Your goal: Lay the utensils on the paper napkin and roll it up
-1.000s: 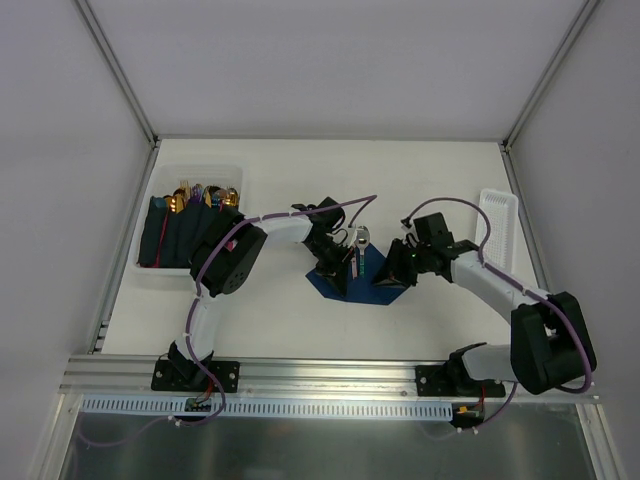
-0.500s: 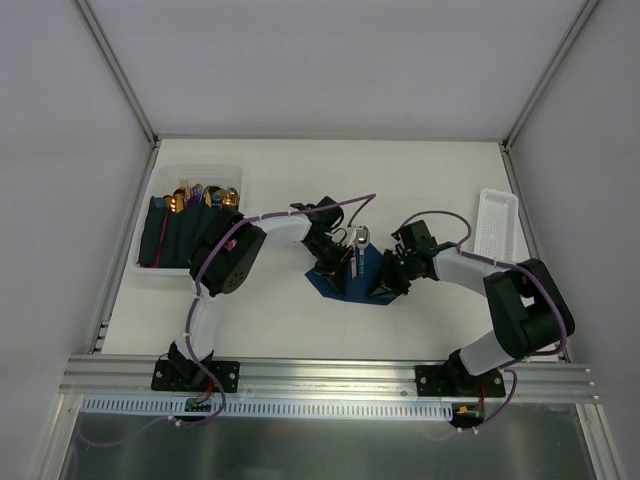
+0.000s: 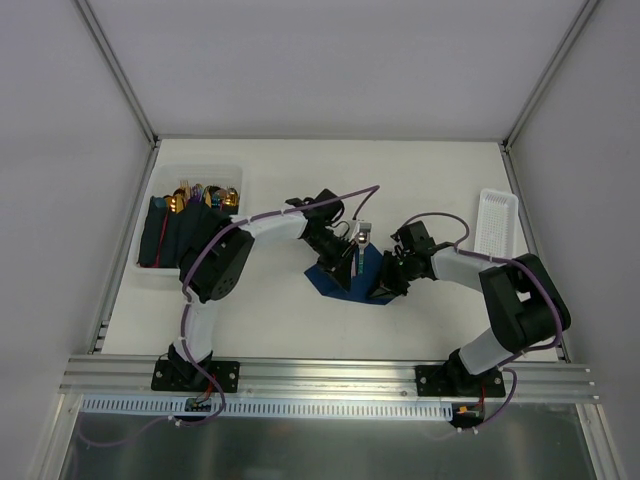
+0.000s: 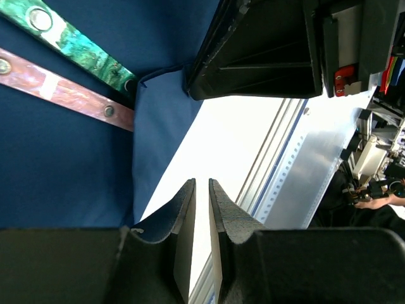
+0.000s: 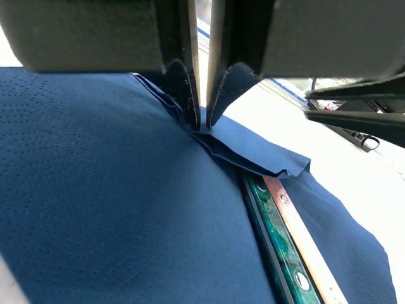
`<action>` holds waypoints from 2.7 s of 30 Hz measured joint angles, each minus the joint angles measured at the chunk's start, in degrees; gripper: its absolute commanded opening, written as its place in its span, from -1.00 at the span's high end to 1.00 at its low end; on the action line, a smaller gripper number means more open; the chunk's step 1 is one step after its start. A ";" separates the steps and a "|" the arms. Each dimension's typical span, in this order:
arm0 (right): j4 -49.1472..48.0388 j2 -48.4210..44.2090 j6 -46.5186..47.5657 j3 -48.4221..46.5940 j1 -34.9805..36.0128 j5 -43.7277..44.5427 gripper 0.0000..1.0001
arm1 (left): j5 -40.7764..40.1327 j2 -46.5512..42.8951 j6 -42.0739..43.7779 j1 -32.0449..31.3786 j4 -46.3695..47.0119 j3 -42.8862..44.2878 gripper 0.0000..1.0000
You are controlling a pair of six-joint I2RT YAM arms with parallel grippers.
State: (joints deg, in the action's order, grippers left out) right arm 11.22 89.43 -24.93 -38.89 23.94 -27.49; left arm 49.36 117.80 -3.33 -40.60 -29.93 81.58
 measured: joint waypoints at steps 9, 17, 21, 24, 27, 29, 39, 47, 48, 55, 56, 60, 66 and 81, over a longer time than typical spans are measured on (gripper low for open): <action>0.00 0.00 -0.13 0.02 0.00 0.02 0.79 | -0.07 1.42 -0.09 -0.55 -0.07 0.00 0.74; 0.00 0.02 -0.11 0.02 0.00 0.02 0.79 | -0.90 5.11 -0.28 2.47 0.00 -0.96 0.75; -0.09 0.13 -0.11 0.00 0.00 -0.02 0.79 | -0.50 4.96 -0.35 3.61 0.11 -2.62 0.75; -0.02 0.33 -0.07 -0.28 0.17 -0.02 0.80 | -0.52 4.07 -0.35 3.98 0.46 -4.00 0.75; 0.35 0.98 0.13 -1.07 0.31 0.02 0.80 | -1.16 2.82 -0.33 4.39 0.35 -5.27 0.75; 1.01 1.57 0.44 -1.92 0.31 0.13 0.80 | -2.12 1.95 -0.22 5.11 -0.22 -5.68 0.75; 4.31 6.08 3.63 -8.63 0.31 1.81 0.78 | -1.86 -4.20 -1.79 6.51 2.36 -4.22 0.72; 6.71 8.17 6.23 -12.87 -0.17 3.02 0.76 | 0.17 -3.34 -7.89 5.57 8.07 -1.29 0.71; 6.97 8.28 6.43 -13.27 -0.26 3.10 0.76 | 0.17 -2.91 -8.35 5.31 8.70 -1.07 0.71; 7.96 8.76 7.28 -14.27 -0.57 3.30 0.75 | 1.22 1.29 -11.26 4.13 11.30 0.28 0.71; 8.11 8.83 7.28 -14.27 -0.57 3.32 0.75 | 1.27 1.62 -11.32 3.89 11.28 0.28 0.71; 8.39 9.20 7.34 -14.27 -0.61 3.34 0.75 | 1.44 1.81 -11.34 3.78 11.78 0.28 0.71; 8.55 9.57 7.41 -14.27 -0.61 3.30 0.75 | 1.11 3.61 -12.44 3.78 12.17 1.49 0.71; 8.76 9.27 7.19 -14.27 -0.79 3.26 0.68 | 0.13 8.33 -14.45 2.34 13.16 2.97 0.74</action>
State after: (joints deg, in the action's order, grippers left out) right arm 19.99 98.70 -17.74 -53.17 23.16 -24.23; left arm 49.50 126.13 -17.78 -38.26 -16.78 84.55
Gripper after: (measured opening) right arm 0.149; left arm 0.131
